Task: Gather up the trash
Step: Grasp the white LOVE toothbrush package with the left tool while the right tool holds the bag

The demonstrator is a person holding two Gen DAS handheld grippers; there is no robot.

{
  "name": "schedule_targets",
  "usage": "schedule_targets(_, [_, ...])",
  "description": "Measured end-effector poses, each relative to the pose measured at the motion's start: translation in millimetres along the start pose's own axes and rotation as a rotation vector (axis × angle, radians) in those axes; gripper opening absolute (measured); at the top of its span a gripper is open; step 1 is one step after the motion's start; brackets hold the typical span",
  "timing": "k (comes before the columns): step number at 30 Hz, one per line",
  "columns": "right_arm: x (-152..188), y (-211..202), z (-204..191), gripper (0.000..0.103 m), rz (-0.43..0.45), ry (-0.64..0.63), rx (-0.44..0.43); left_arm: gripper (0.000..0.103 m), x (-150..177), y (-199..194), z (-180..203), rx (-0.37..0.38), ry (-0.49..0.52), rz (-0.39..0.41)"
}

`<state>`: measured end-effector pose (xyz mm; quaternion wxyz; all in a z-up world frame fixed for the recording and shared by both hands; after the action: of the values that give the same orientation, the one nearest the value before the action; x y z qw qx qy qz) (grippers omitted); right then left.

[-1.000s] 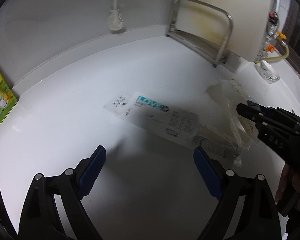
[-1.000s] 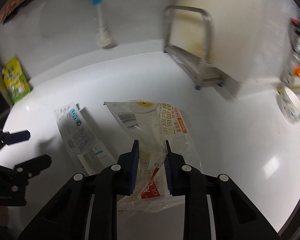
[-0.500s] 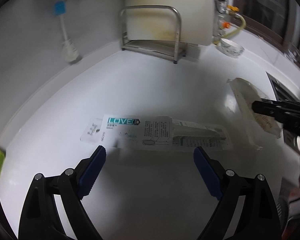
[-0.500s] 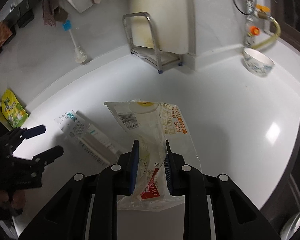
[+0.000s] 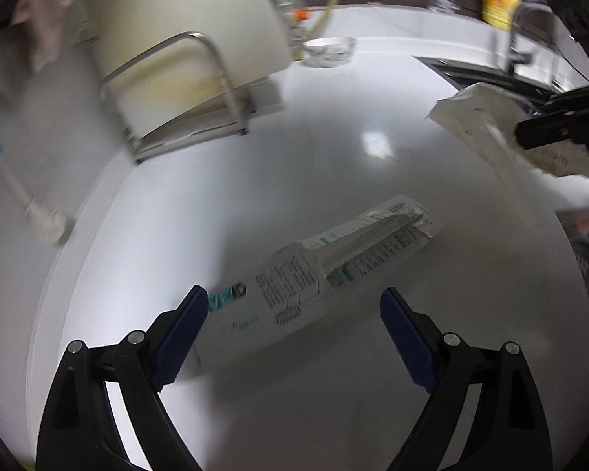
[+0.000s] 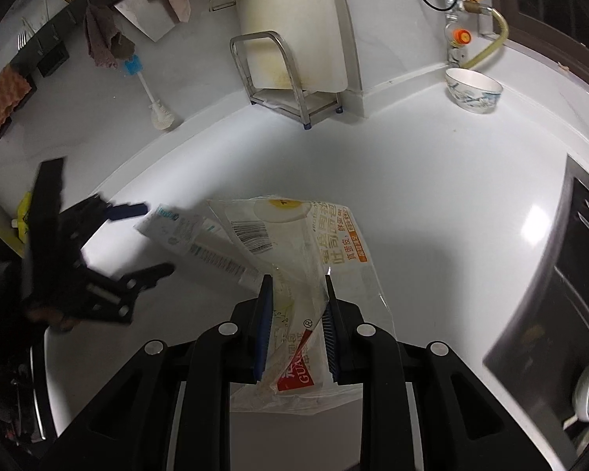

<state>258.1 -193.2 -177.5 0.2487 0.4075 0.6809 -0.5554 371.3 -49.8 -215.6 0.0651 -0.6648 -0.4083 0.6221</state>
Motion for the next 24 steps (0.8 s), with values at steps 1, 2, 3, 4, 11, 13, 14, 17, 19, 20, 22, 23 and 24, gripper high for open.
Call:
schedule_targets(1, [1,-5,-3,0.023,0.006,0.011,-0.011,0.088,-1,1,0,0.021,0.015,0.006])
schedule_targets(2, [3,-9,-5,0.023,0.005,0.022,-0.011,0.088,-2,3,1,0.057,0.027,0.008])
schedule_targets(3, [4,-12,-6,0.023,0.004,0.031,-0.012,0.088,-2,6,2,0.092,0.036,0.004])
schedule_targets(4, [5,-15,-8,0.023,0.003,0.042,-0.015,0.088,0,9,2,0.13,0.051,-0.006])
schedule_targets(11, [8,-29,-17,0.023,0.012,0.078,-0.02,0.088,6,20,5,0.251,0.189,-0.024])
schedule_targets(13, [7,-31,-19,0.023,0.021,0.098,-0.025,0.088,5,22,7,0.264,0.219,-0.019])
schedule_targets(14, [6,-32,-20,0.023,0.024,0.1,-0.025,0.088,4,23,8,0.272,0.236,-0.016])
schedule_targets(17, [4,-36,-24,0.023,0.033,0.097,-0.031,0.088,8,25,15,0.311,0.271,-0.028])
schedule_targets(19, [4,-37,-27,0.023,0.04,0.1,-0.042,0.087,12,31,17,0.338,0.27,-0.052])
schedule_targets(20, [4,-38,-28,0.023,0.039,0.097,-0.04,0.085,14,34,17,0.344,0.27,-0.062])
schedule_targets(22, [4,-38,-28,0.023,0.038,0.09,-0.037,0.085,14,38,16,0.358,0.256,-0.064])
schedule_targets(23, [5,-38,-29,0.023,0.037,0.089,-0.036,0.084,14,39,15,0.361,0.248,-0.066])
schedule_targets(24, [5,-38,-29,0.023,0.038,0.088,-0.033,0.082,14,40,15,0.362,0.24,-0.066])
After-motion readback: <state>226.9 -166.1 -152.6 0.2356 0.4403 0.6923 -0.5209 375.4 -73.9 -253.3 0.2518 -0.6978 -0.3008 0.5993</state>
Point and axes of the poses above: each gripper's, at about its wrist camera, not at the fingertips, and y roughly the way its jaws point, z to its right, x to its underside, the point moved 10 cm from there along y, roughly the way its jaws point, and after that the axes turned 15 degrees about z, right-handed, at the moved point
